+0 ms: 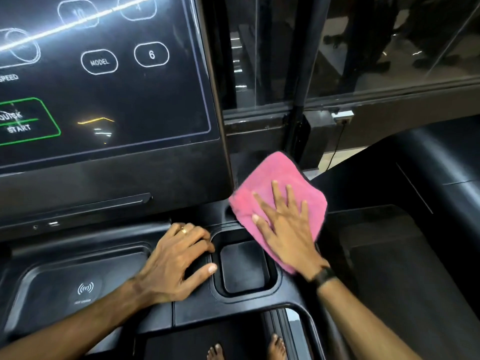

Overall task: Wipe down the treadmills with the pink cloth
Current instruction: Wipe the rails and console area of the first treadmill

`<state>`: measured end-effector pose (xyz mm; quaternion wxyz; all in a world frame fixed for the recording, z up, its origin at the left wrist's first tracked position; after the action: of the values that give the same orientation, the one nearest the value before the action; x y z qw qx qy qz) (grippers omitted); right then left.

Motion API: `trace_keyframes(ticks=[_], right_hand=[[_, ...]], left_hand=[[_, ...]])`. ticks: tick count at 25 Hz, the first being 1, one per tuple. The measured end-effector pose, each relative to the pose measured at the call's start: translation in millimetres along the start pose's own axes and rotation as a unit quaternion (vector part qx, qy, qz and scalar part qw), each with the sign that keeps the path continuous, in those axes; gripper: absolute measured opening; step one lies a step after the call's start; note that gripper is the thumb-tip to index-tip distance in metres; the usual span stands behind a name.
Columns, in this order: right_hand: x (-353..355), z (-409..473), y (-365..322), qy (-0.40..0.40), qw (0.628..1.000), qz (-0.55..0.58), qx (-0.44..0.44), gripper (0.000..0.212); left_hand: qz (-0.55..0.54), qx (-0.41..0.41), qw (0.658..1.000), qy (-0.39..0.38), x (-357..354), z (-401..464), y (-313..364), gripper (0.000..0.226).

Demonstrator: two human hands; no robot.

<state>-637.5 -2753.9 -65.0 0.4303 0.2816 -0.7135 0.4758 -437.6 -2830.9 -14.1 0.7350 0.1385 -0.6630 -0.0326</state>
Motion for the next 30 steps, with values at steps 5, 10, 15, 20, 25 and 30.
trace_keyframes(ticks=[5, 10, 15, 20, 25, 30], right_hand=[[18.8, 74.4, 70.0, 0.031, 0.962, 0.215, -0.166, 0.059], [41.7, 130.7, 19.3, -0.001, 0.991, 0.064, -0.116, 0.055], [2.3, 4.9, 30.3, 0.023, 0.995, 0.078, -0.062, 0.055], [23.9, 89.2, 76.2, 0.020, 0.947, 0.234, -0.219, 0.061], [24.3, 68.8, 7.6, -0.017, 0.998, 0.014, -0.063, 0.057], [13.5, 13.5, 21.3, -0.006, 0.999, 0.012, -0.040, 0.067]], left_hand=[[0.002, 0.013, 1.000, -0.010, -0.5, 2.8, -0.4, 0.037], [0.009, 0.018, 1.000, -0.011, 2.4, 2.6, 1.2, 0.038], [0.010, 0.016, 1.000, 0.000, 0.8, 1.4, 1.4, 0.037], [0.001, 0.014, 1.000, -0.007, 1.0, 3.2, -1.6, 0.036], [-0.002, 0.006, 1.000, 0.005, 1.5, -0.6, 1.8, 0.040], [-0.014, 0.007, 1.000, 0.019, 2.2, 0.3, 0.7, 0.040]])
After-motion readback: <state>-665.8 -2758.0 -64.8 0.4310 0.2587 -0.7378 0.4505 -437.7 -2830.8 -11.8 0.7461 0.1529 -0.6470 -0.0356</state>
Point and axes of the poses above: each hand's wrist, its own z-axis towards the middle knuckle, its own x-axis out of the back of the hand, y = z × x, the point moved 7 cm from there along z, towards the middle knuckle, and after that the axes turned 12 degrees about -y, right-handed, at the moved point
